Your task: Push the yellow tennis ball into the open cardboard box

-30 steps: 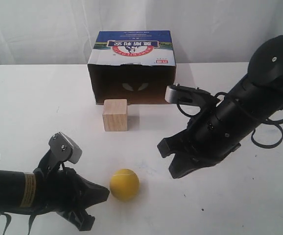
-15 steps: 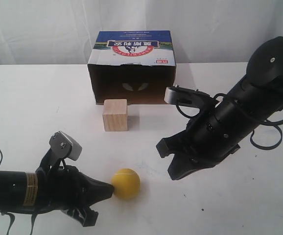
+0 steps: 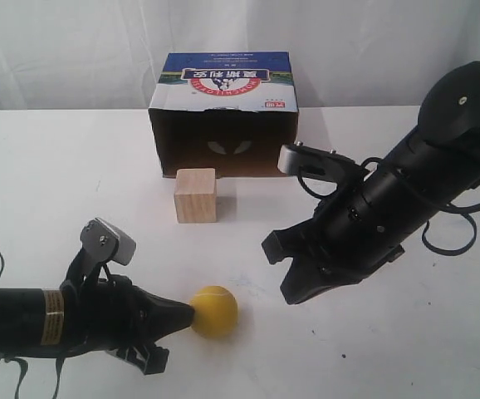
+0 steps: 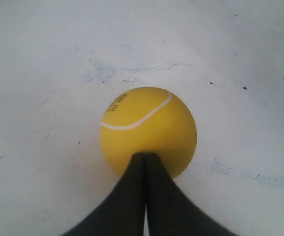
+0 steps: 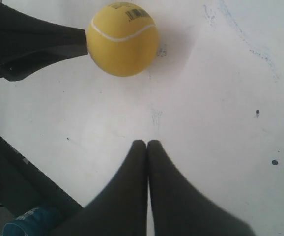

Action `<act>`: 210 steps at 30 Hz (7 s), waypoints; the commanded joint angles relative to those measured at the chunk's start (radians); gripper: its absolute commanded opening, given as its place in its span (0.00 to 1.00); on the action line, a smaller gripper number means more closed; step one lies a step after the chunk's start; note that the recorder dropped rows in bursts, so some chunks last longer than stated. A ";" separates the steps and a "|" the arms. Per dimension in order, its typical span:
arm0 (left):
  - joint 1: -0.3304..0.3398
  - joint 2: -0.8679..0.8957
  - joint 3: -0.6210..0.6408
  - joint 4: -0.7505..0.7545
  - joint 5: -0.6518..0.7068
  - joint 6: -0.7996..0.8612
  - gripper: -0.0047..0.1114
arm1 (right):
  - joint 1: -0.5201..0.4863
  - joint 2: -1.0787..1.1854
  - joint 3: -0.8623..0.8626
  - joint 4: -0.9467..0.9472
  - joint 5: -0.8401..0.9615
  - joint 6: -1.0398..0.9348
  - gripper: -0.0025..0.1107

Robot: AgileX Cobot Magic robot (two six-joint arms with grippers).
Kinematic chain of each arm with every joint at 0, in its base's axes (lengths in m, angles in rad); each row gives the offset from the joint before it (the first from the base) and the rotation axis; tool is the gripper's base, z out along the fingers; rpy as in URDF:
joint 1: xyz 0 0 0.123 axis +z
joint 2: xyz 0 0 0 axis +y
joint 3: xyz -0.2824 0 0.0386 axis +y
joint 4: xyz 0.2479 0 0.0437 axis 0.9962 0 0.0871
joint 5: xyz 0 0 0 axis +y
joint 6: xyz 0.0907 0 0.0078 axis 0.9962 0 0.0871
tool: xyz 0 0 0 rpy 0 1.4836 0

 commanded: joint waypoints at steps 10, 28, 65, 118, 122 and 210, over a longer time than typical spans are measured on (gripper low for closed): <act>-0.003 -0.002 0.009 -0.012 -0.010 0.027 0.04 | 0.001 0.000 0.003 0.025 -0.022 -0.002 0.02; -0.003 -0.001 -0.001 -0.072 -0.005 0.048 0.04 | 0.001 0.000 0.003 0.024 -0.024 -0.002 0.02; -0.060 -0.091 0.011 -0.369 0.321 0.208 0.04 | 0.001 0.000 0.003 0.021 -0.088 -0.002 0.02; -0.060 0.034 -0.049 -0.262 0.154 0.160 0.04 | 0.001 0.101 0.003 0.045 0.142 -0.044 0.02; -0.060 0.034 -0.049 -0.258 0.150 0.149 0.04 | 0.012 0.120 0.003 0.124 0.140 -0.097 0.02; -0.153 0.103 -0.159 -0.300 0.204 0.156 0.04 | 0.197 0.250 0.003 -0.110 -0.585 0.010 0.02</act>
